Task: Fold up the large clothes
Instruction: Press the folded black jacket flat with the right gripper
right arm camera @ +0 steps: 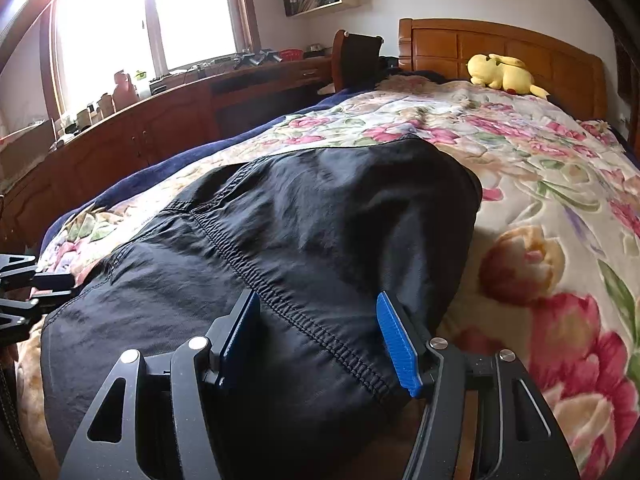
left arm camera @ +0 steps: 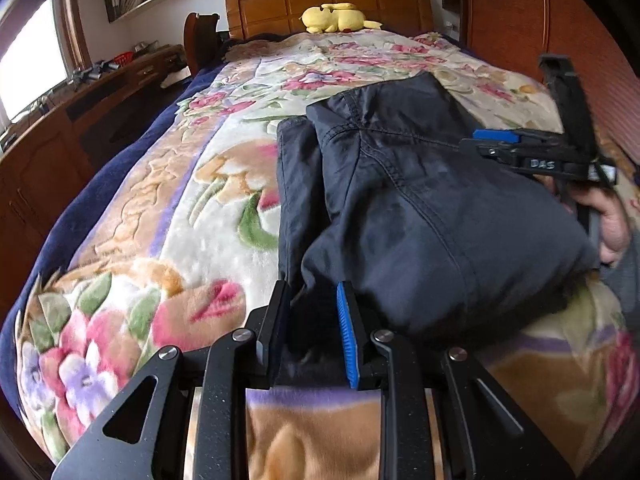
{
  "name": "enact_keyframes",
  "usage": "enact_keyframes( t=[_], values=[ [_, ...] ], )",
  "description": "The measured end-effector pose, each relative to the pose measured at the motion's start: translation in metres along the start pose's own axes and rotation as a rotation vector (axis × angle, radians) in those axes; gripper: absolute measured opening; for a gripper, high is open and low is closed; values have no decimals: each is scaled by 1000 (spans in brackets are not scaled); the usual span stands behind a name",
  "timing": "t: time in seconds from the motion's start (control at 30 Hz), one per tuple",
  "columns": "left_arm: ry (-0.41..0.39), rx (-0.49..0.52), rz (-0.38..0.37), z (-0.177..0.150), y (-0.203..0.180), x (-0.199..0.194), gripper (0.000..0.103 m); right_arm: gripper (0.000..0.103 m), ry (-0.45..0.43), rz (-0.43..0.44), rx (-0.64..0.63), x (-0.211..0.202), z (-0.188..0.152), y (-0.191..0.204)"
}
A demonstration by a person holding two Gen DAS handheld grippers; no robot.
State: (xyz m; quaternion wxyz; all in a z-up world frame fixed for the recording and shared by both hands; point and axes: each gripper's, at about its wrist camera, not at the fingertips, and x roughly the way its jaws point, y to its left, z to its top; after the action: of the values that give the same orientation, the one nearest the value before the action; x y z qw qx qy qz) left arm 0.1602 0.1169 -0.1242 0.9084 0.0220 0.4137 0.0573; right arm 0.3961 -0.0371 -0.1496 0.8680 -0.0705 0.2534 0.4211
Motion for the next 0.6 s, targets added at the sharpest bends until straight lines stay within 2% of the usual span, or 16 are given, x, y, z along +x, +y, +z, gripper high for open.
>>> enact_keyframes(
  t=[0.03, 0.23, 0.6],
  values=[
    [-2, -5, -2, -3, 2, -6, 29, 63, -1, -2, 0, 0, 0, 0],
    [18, -25, -3, -20, 12, -18, 30, 63, -4, -7, 1, 0, -1, 0],
    [101, -23, -58, -24, 5, 12, 30, 63, -5, -6, 7, -2, -2, -1]
  ],
)
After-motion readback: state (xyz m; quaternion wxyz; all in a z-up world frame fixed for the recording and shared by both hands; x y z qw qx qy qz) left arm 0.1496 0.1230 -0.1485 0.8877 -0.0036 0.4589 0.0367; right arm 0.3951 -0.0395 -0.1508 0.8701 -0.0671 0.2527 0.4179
